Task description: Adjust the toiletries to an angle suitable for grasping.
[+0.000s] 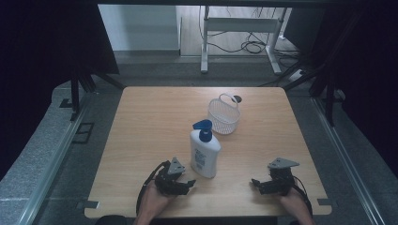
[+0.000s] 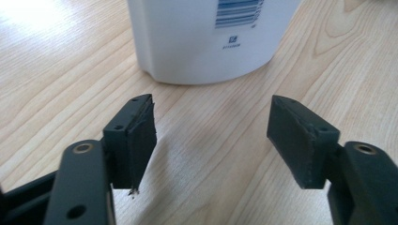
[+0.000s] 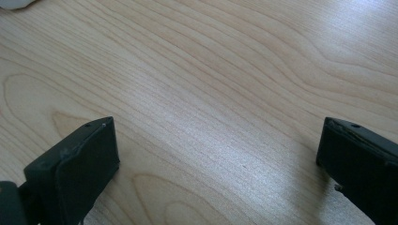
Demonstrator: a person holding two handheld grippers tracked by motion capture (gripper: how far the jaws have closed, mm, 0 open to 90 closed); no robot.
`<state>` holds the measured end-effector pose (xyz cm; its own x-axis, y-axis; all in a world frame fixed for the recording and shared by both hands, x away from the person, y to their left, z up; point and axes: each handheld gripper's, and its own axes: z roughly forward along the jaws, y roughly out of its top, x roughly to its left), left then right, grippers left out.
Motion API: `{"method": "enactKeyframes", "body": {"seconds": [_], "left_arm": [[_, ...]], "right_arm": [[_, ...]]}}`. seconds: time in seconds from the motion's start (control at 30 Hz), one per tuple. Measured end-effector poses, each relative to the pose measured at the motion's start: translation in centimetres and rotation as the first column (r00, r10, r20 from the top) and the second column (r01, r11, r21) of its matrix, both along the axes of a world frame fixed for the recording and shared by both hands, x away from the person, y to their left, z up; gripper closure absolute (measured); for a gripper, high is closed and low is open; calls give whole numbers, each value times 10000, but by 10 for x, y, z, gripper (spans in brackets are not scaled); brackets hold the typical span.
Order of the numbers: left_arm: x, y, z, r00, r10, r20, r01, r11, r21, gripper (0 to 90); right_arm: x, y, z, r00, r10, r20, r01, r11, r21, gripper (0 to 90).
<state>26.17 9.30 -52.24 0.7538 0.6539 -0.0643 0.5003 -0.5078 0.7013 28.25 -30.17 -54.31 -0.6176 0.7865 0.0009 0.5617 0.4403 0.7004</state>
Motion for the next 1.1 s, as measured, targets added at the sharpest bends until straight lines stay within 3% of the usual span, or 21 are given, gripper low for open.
{"method": "enactKeyframes", "body": {"seconds": [0.53,0.73,0.93,1.1], "left_arm": [[2,9,-9,9972,660,-358,-637,9960,624,142],[3,9,-14,9966,735,-372,-697,9930,949,129],[2,9,-16,9966,779,-257,-755,9938,815,123],[1,13,-19,9987,505,-13,-504,9970,585,117]], "right_arm": [[0,0,0,10000,9,3,-9,10000,4,0],[0,0,0,10000,10,3,-10,10000,2,0],[-1,0,0,10000,55,33,-55,10000,35,2],[-1,0,0,10000,73,20,-73,9999,77,5]]}}
